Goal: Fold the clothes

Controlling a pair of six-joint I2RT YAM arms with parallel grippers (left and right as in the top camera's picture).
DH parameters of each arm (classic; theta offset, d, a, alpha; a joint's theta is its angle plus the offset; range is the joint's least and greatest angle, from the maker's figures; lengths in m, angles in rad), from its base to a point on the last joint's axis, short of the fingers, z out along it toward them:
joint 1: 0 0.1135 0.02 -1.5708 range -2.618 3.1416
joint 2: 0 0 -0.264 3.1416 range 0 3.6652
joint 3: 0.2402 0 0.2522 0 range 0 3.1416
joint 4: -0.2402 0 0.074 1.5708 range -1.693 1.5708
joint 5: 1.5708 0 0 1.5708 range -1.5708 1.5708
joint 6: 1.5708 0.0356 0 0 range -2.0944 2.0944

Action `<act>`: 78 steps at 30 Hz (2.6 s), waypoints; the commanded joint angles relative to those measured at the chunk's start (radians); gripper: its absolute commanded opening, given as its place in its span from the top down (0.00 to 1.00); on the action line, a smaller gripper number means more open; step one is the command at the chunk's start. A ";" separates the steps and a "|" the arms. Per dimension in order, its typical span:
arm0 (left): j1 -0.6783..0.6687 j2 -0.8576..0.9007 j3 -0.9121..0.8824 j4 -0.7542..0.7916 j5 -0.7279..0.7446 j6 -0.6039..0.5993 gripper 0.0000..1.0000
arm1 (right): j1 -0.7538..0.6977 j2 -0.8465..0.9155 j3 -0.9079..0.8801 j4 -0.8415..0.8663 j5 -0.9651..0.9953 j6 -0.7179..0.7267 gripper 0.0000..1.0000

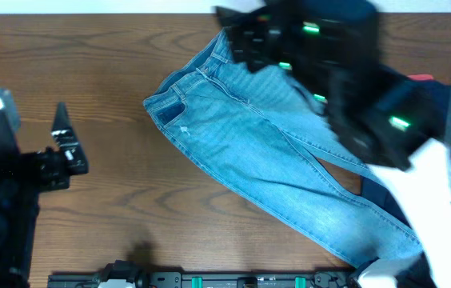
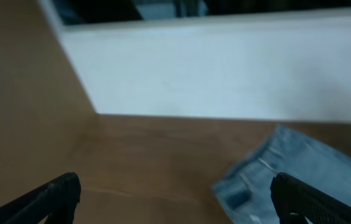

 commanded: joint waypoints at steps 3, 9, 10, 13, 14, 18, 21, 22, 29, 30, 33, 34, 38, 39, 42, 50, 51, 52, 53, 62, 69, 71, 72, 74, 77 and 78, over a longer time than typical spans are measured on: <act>0.003 0.188 -0.045 -0.046 0.198 -0.018 0.02 | -0.079 -0.113 0.024 -0.082 0.068 -0.005 0.29; 0.003 0.496 -0.053 -0.031 0.199 -0.018 0.14 | -0.165 -0.156 0.024 -0.250 0.068 0.095 0.25; 0.003 0.546 -0.053 -0.015 0.198 -0.017 0.20 | -0.181 -0.158 0.024 -0.284 0.068 0.107 0.25; 0.003 0.715 -0.053 0.059 0.194 0.018 0.22 | -0.217 -0.156 0.023 -0.388 0.068 0.140 0.25; 0.003 0.763 -0.053 0.083 0.193 0.024 0.21 | -0.227 -0.155 0.023 -0.417 0.067 0.146 0.24; 0.003 0.950 -0.053 0.188 0.196 0.024 0.15 | -0.252 -0.144 0.023 -0.522 0.070 0.161 0.22; 0.003 1.080 -0.053 0.257 0.195 0.024 0.08 | -0.274 -0.130 0.023 -0.579 0.071 0.172 0.21; 0.002 1.117 -0.053 0.278 0.195 0.033 0.07 | -0.280 -0.125 0.023 -0.593 0.071 0.177 0.21; 0.002 1.281 -0.053 0.364 0.204 0.089 0.07 | -0.306 -0.075 0.023 -0.622 0.071 0.187 0.20; 0.002 1.295 -0.053 0.367 0.219 0.099 0.07 | -0.306 -0.065 0.023 -0.622 0.071 0.187 0.20; 0.002 1.323 -0.053 0.367 0.312 0.150 0.07 | -0.306 -0.039 0.023 -0.625 0.071 0.187 0.21; 0.002 1.333 -0.053 0.366 0.343 0.161 0.07 | -0.306 -0.029 0.023 -0.626 0.071 0.187 0.21; 0.002 1.360 -0.053 0.349 0.394 0.175 0.26 | -0.306 0.008 0.023 -0.636 0.071 0.187 0.23; 0.002 1.361 -0.053 0.340 0.396 0.175 0.37 | -0.306 0.014 0.023 -0.636 0.071 0.187 0.24; 0.004 1.358 -0.052 0.305 0.396 0.175 0.94 | -0.306 0.027 0.023 -0.636 0.071 0.187 0.25; 0.126 1.208 -0.047 0.226 0.247 0.061 0.94 | -0.309 0.048 0.022 -0.648 0.124 0.187 0.25; 0.155 1.178 -0.047 0.218 0.200 0.016 0.94 | -0.312 0.051 0.022 -0.652 0.123 0.188 0.25; 0.195 1.144 -0.047 0.207 0.151 -0.034 0.94 | -0.317 0.055 0.022 -0.658 0.124 0.199 0.25; 0.234 1.114 -0.048 0.197 0.122 -0.069 0.94 | -0.323 0.056 0.022 -0.662 0.123 0.209 0.25; 0.650 0.958 -0.048 0.142 0.207 -0.257 0.53 | -0.372 0.060 0.021 -0.674 0.118 0.221 0.24; 0.758 0.937 -0.048 0.084 0.295 -0.237 0.47 | -0.372 0.074 0.021 -0.674 0.105 0.232 0.18; 0.758 0.931 -0.048 0.067 0.296 -0.214 0.47 | -0.372 0.082 0.019 -0.674 0.077 0.232 0.18; 0.754 0.927 -0.048 0.057 0.296 -0.207 0.47 | -0.372 0.089 0.016 -0.675 0.057 0.232 0.18; 0.740 0.921 -0.048 0.039 0.304 -0.196 0.48 | -0.372 0.108 0.010 -0.678 0.017 0.235 0.21; 0.715 0.907 -0.048 0.024 0.398 -0.165 0.57 | -0.370 0.156 -0.016 -0.680 -0.057 0.256 0.47; 0.704 0.898 -0.047 0.021 0.448 -0.157 0.59 | -0.369 0.178 -0.027 -0.676 -0.109 0.265 0.55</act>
